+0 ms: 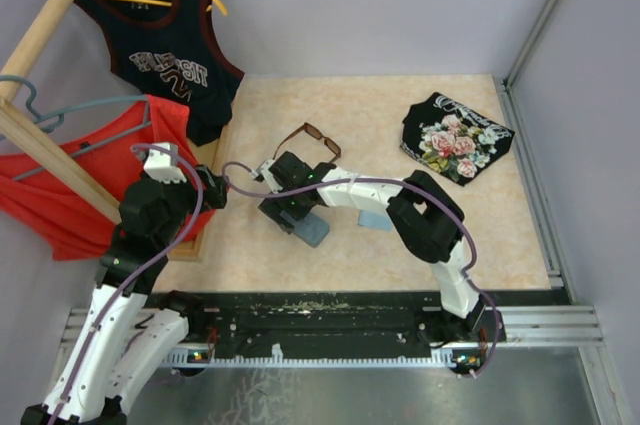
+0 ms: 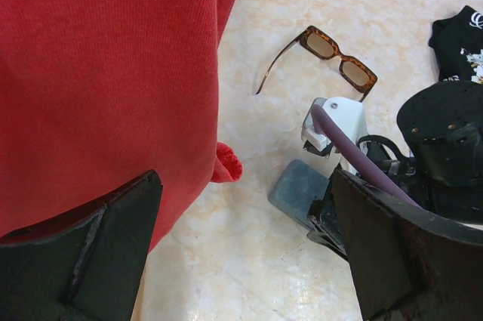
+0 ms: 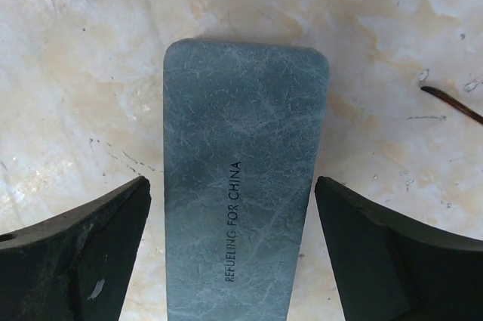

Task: Organize the sunglasses
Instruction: Pick up the sunglasses case from the center of the board, then open the sunglasses case.

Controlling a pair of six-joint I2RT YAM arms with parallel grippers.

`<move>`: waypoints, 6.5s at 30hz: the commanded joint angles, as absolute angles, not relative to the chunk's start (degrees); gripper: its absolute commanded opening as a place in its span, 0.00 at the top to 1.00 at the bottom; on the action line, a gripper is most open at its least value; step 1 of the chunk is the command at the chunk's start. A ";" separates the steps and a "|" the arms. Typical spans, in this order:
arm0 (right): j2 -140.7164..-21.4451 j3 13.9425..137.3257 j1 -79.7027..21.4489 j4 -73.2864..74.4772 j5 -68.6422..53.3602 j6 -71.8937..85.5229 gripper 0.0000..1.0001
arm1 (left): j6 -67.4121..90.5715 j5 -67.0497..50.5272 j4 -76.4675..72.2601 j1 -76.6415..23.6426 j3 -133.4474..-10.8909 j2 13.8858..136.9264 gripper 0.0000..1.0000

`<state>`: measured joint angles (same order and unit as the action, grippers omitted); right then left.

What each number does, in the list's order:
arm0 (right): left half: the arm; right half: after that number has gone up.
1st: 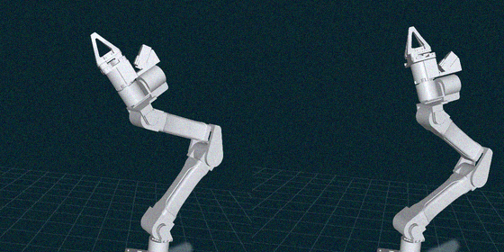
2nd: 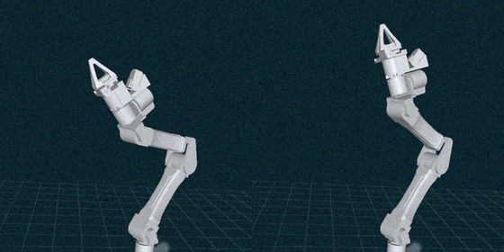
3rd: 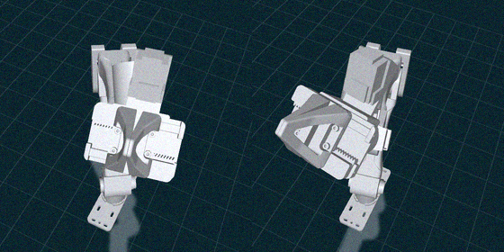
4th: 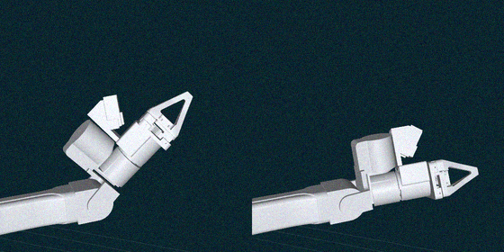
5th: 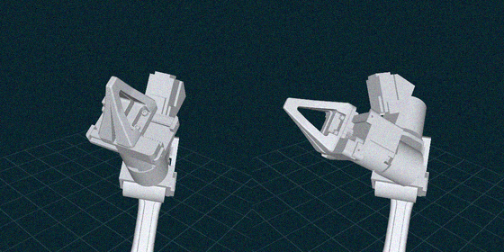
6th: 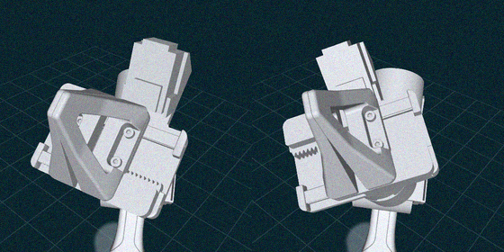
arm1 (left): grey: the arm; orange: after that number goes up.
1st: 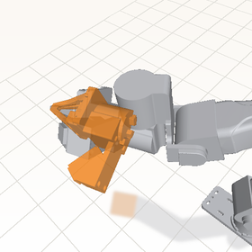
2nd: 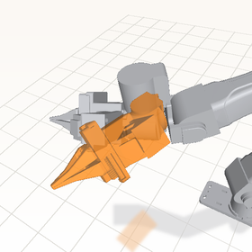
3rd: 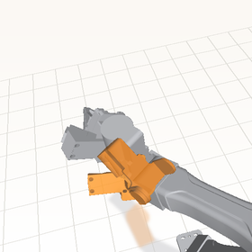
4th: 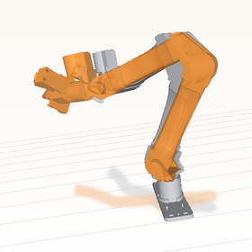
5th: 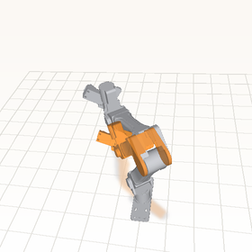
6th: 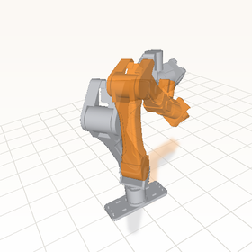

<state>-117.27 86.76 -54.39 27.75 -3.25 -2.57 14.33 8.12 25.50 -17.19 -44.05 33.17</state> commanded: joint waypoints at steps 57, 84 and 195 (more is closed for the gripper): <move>-84.17 64.73 -49.74 7.05 0.73 13.49 1.00 | 14.30 -0.83 20.06 -16.79 -42.43 27.73 0.00; -54.96 53.58 -48.06 -27.20 -24.32 18.53 1.00 | 23.83 -48.08 -11.89 -16.79 -49.79 42.29 0.00; -71.42 75.21 -53.66 -6.42 2.30 8.90 1.00 | 16.38 -35.05 -2.98 -16.87 -61.52 48.83 0.83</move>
